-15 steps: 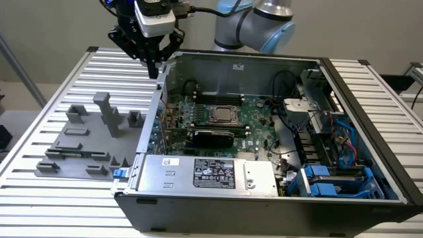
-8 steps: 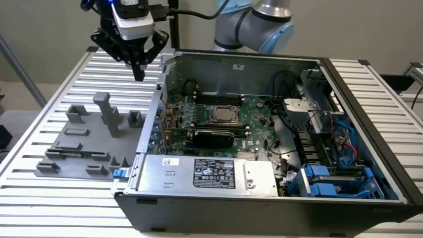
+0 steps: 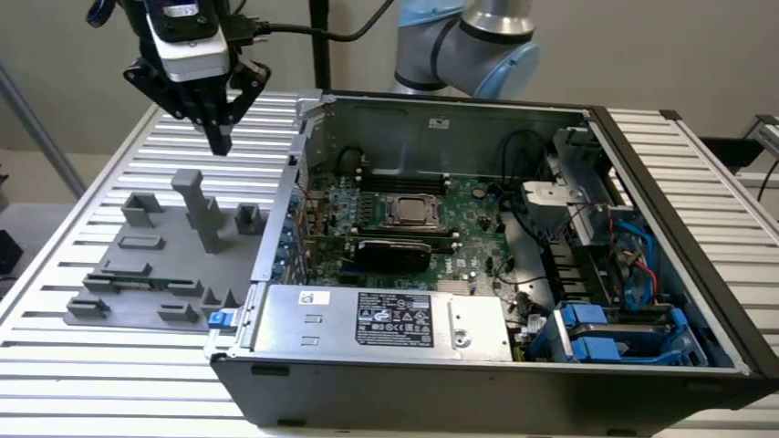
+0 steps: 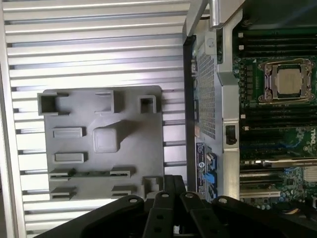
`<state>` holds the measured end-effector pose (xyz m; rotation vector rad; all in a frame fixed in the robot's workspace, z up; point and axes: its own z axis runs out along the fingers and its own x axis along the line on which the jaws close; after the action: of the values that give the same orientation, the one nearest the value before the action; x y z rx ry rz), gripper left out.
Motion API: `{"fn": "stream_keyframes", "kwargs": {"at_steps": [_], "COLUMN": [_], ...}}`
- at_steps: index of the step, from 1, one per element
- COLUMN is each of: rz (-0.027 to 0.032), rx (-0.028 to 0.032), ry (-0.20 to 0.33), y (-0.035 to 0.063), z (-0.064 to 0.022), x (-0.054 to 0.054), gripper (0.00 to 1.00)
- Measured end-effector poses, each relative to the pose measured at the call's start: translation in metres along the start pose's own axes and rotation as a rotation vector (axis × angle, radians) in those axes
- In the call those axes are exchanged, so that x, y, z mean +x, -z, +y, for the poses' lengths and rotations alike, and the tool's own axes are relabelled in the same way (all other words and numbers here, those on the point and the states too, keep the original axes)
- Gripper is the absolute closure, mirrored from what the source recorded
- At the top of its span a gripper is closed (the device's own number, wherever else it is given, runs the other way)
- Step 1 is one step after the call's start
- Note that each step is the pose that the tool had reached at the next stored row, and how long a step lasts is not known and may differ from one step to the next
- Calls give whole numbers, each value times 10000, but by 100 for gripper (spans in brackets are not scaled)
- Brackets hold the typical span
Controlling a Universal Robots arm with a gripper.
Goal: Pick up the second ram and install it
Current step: 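Reach for the second ram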
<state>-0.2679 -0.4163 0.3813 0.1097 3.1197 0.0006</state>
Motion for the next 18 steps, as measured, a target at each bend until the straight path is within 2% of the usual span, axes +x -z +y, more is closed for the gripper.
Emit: {"fn": "stream_keyframes", "kwargs": {"at_steps": [18], "rz": [0], "rx": [15], "ry": [-1], "y": [-151], "z": [-159], "x": [792], "gripper": [89]}}
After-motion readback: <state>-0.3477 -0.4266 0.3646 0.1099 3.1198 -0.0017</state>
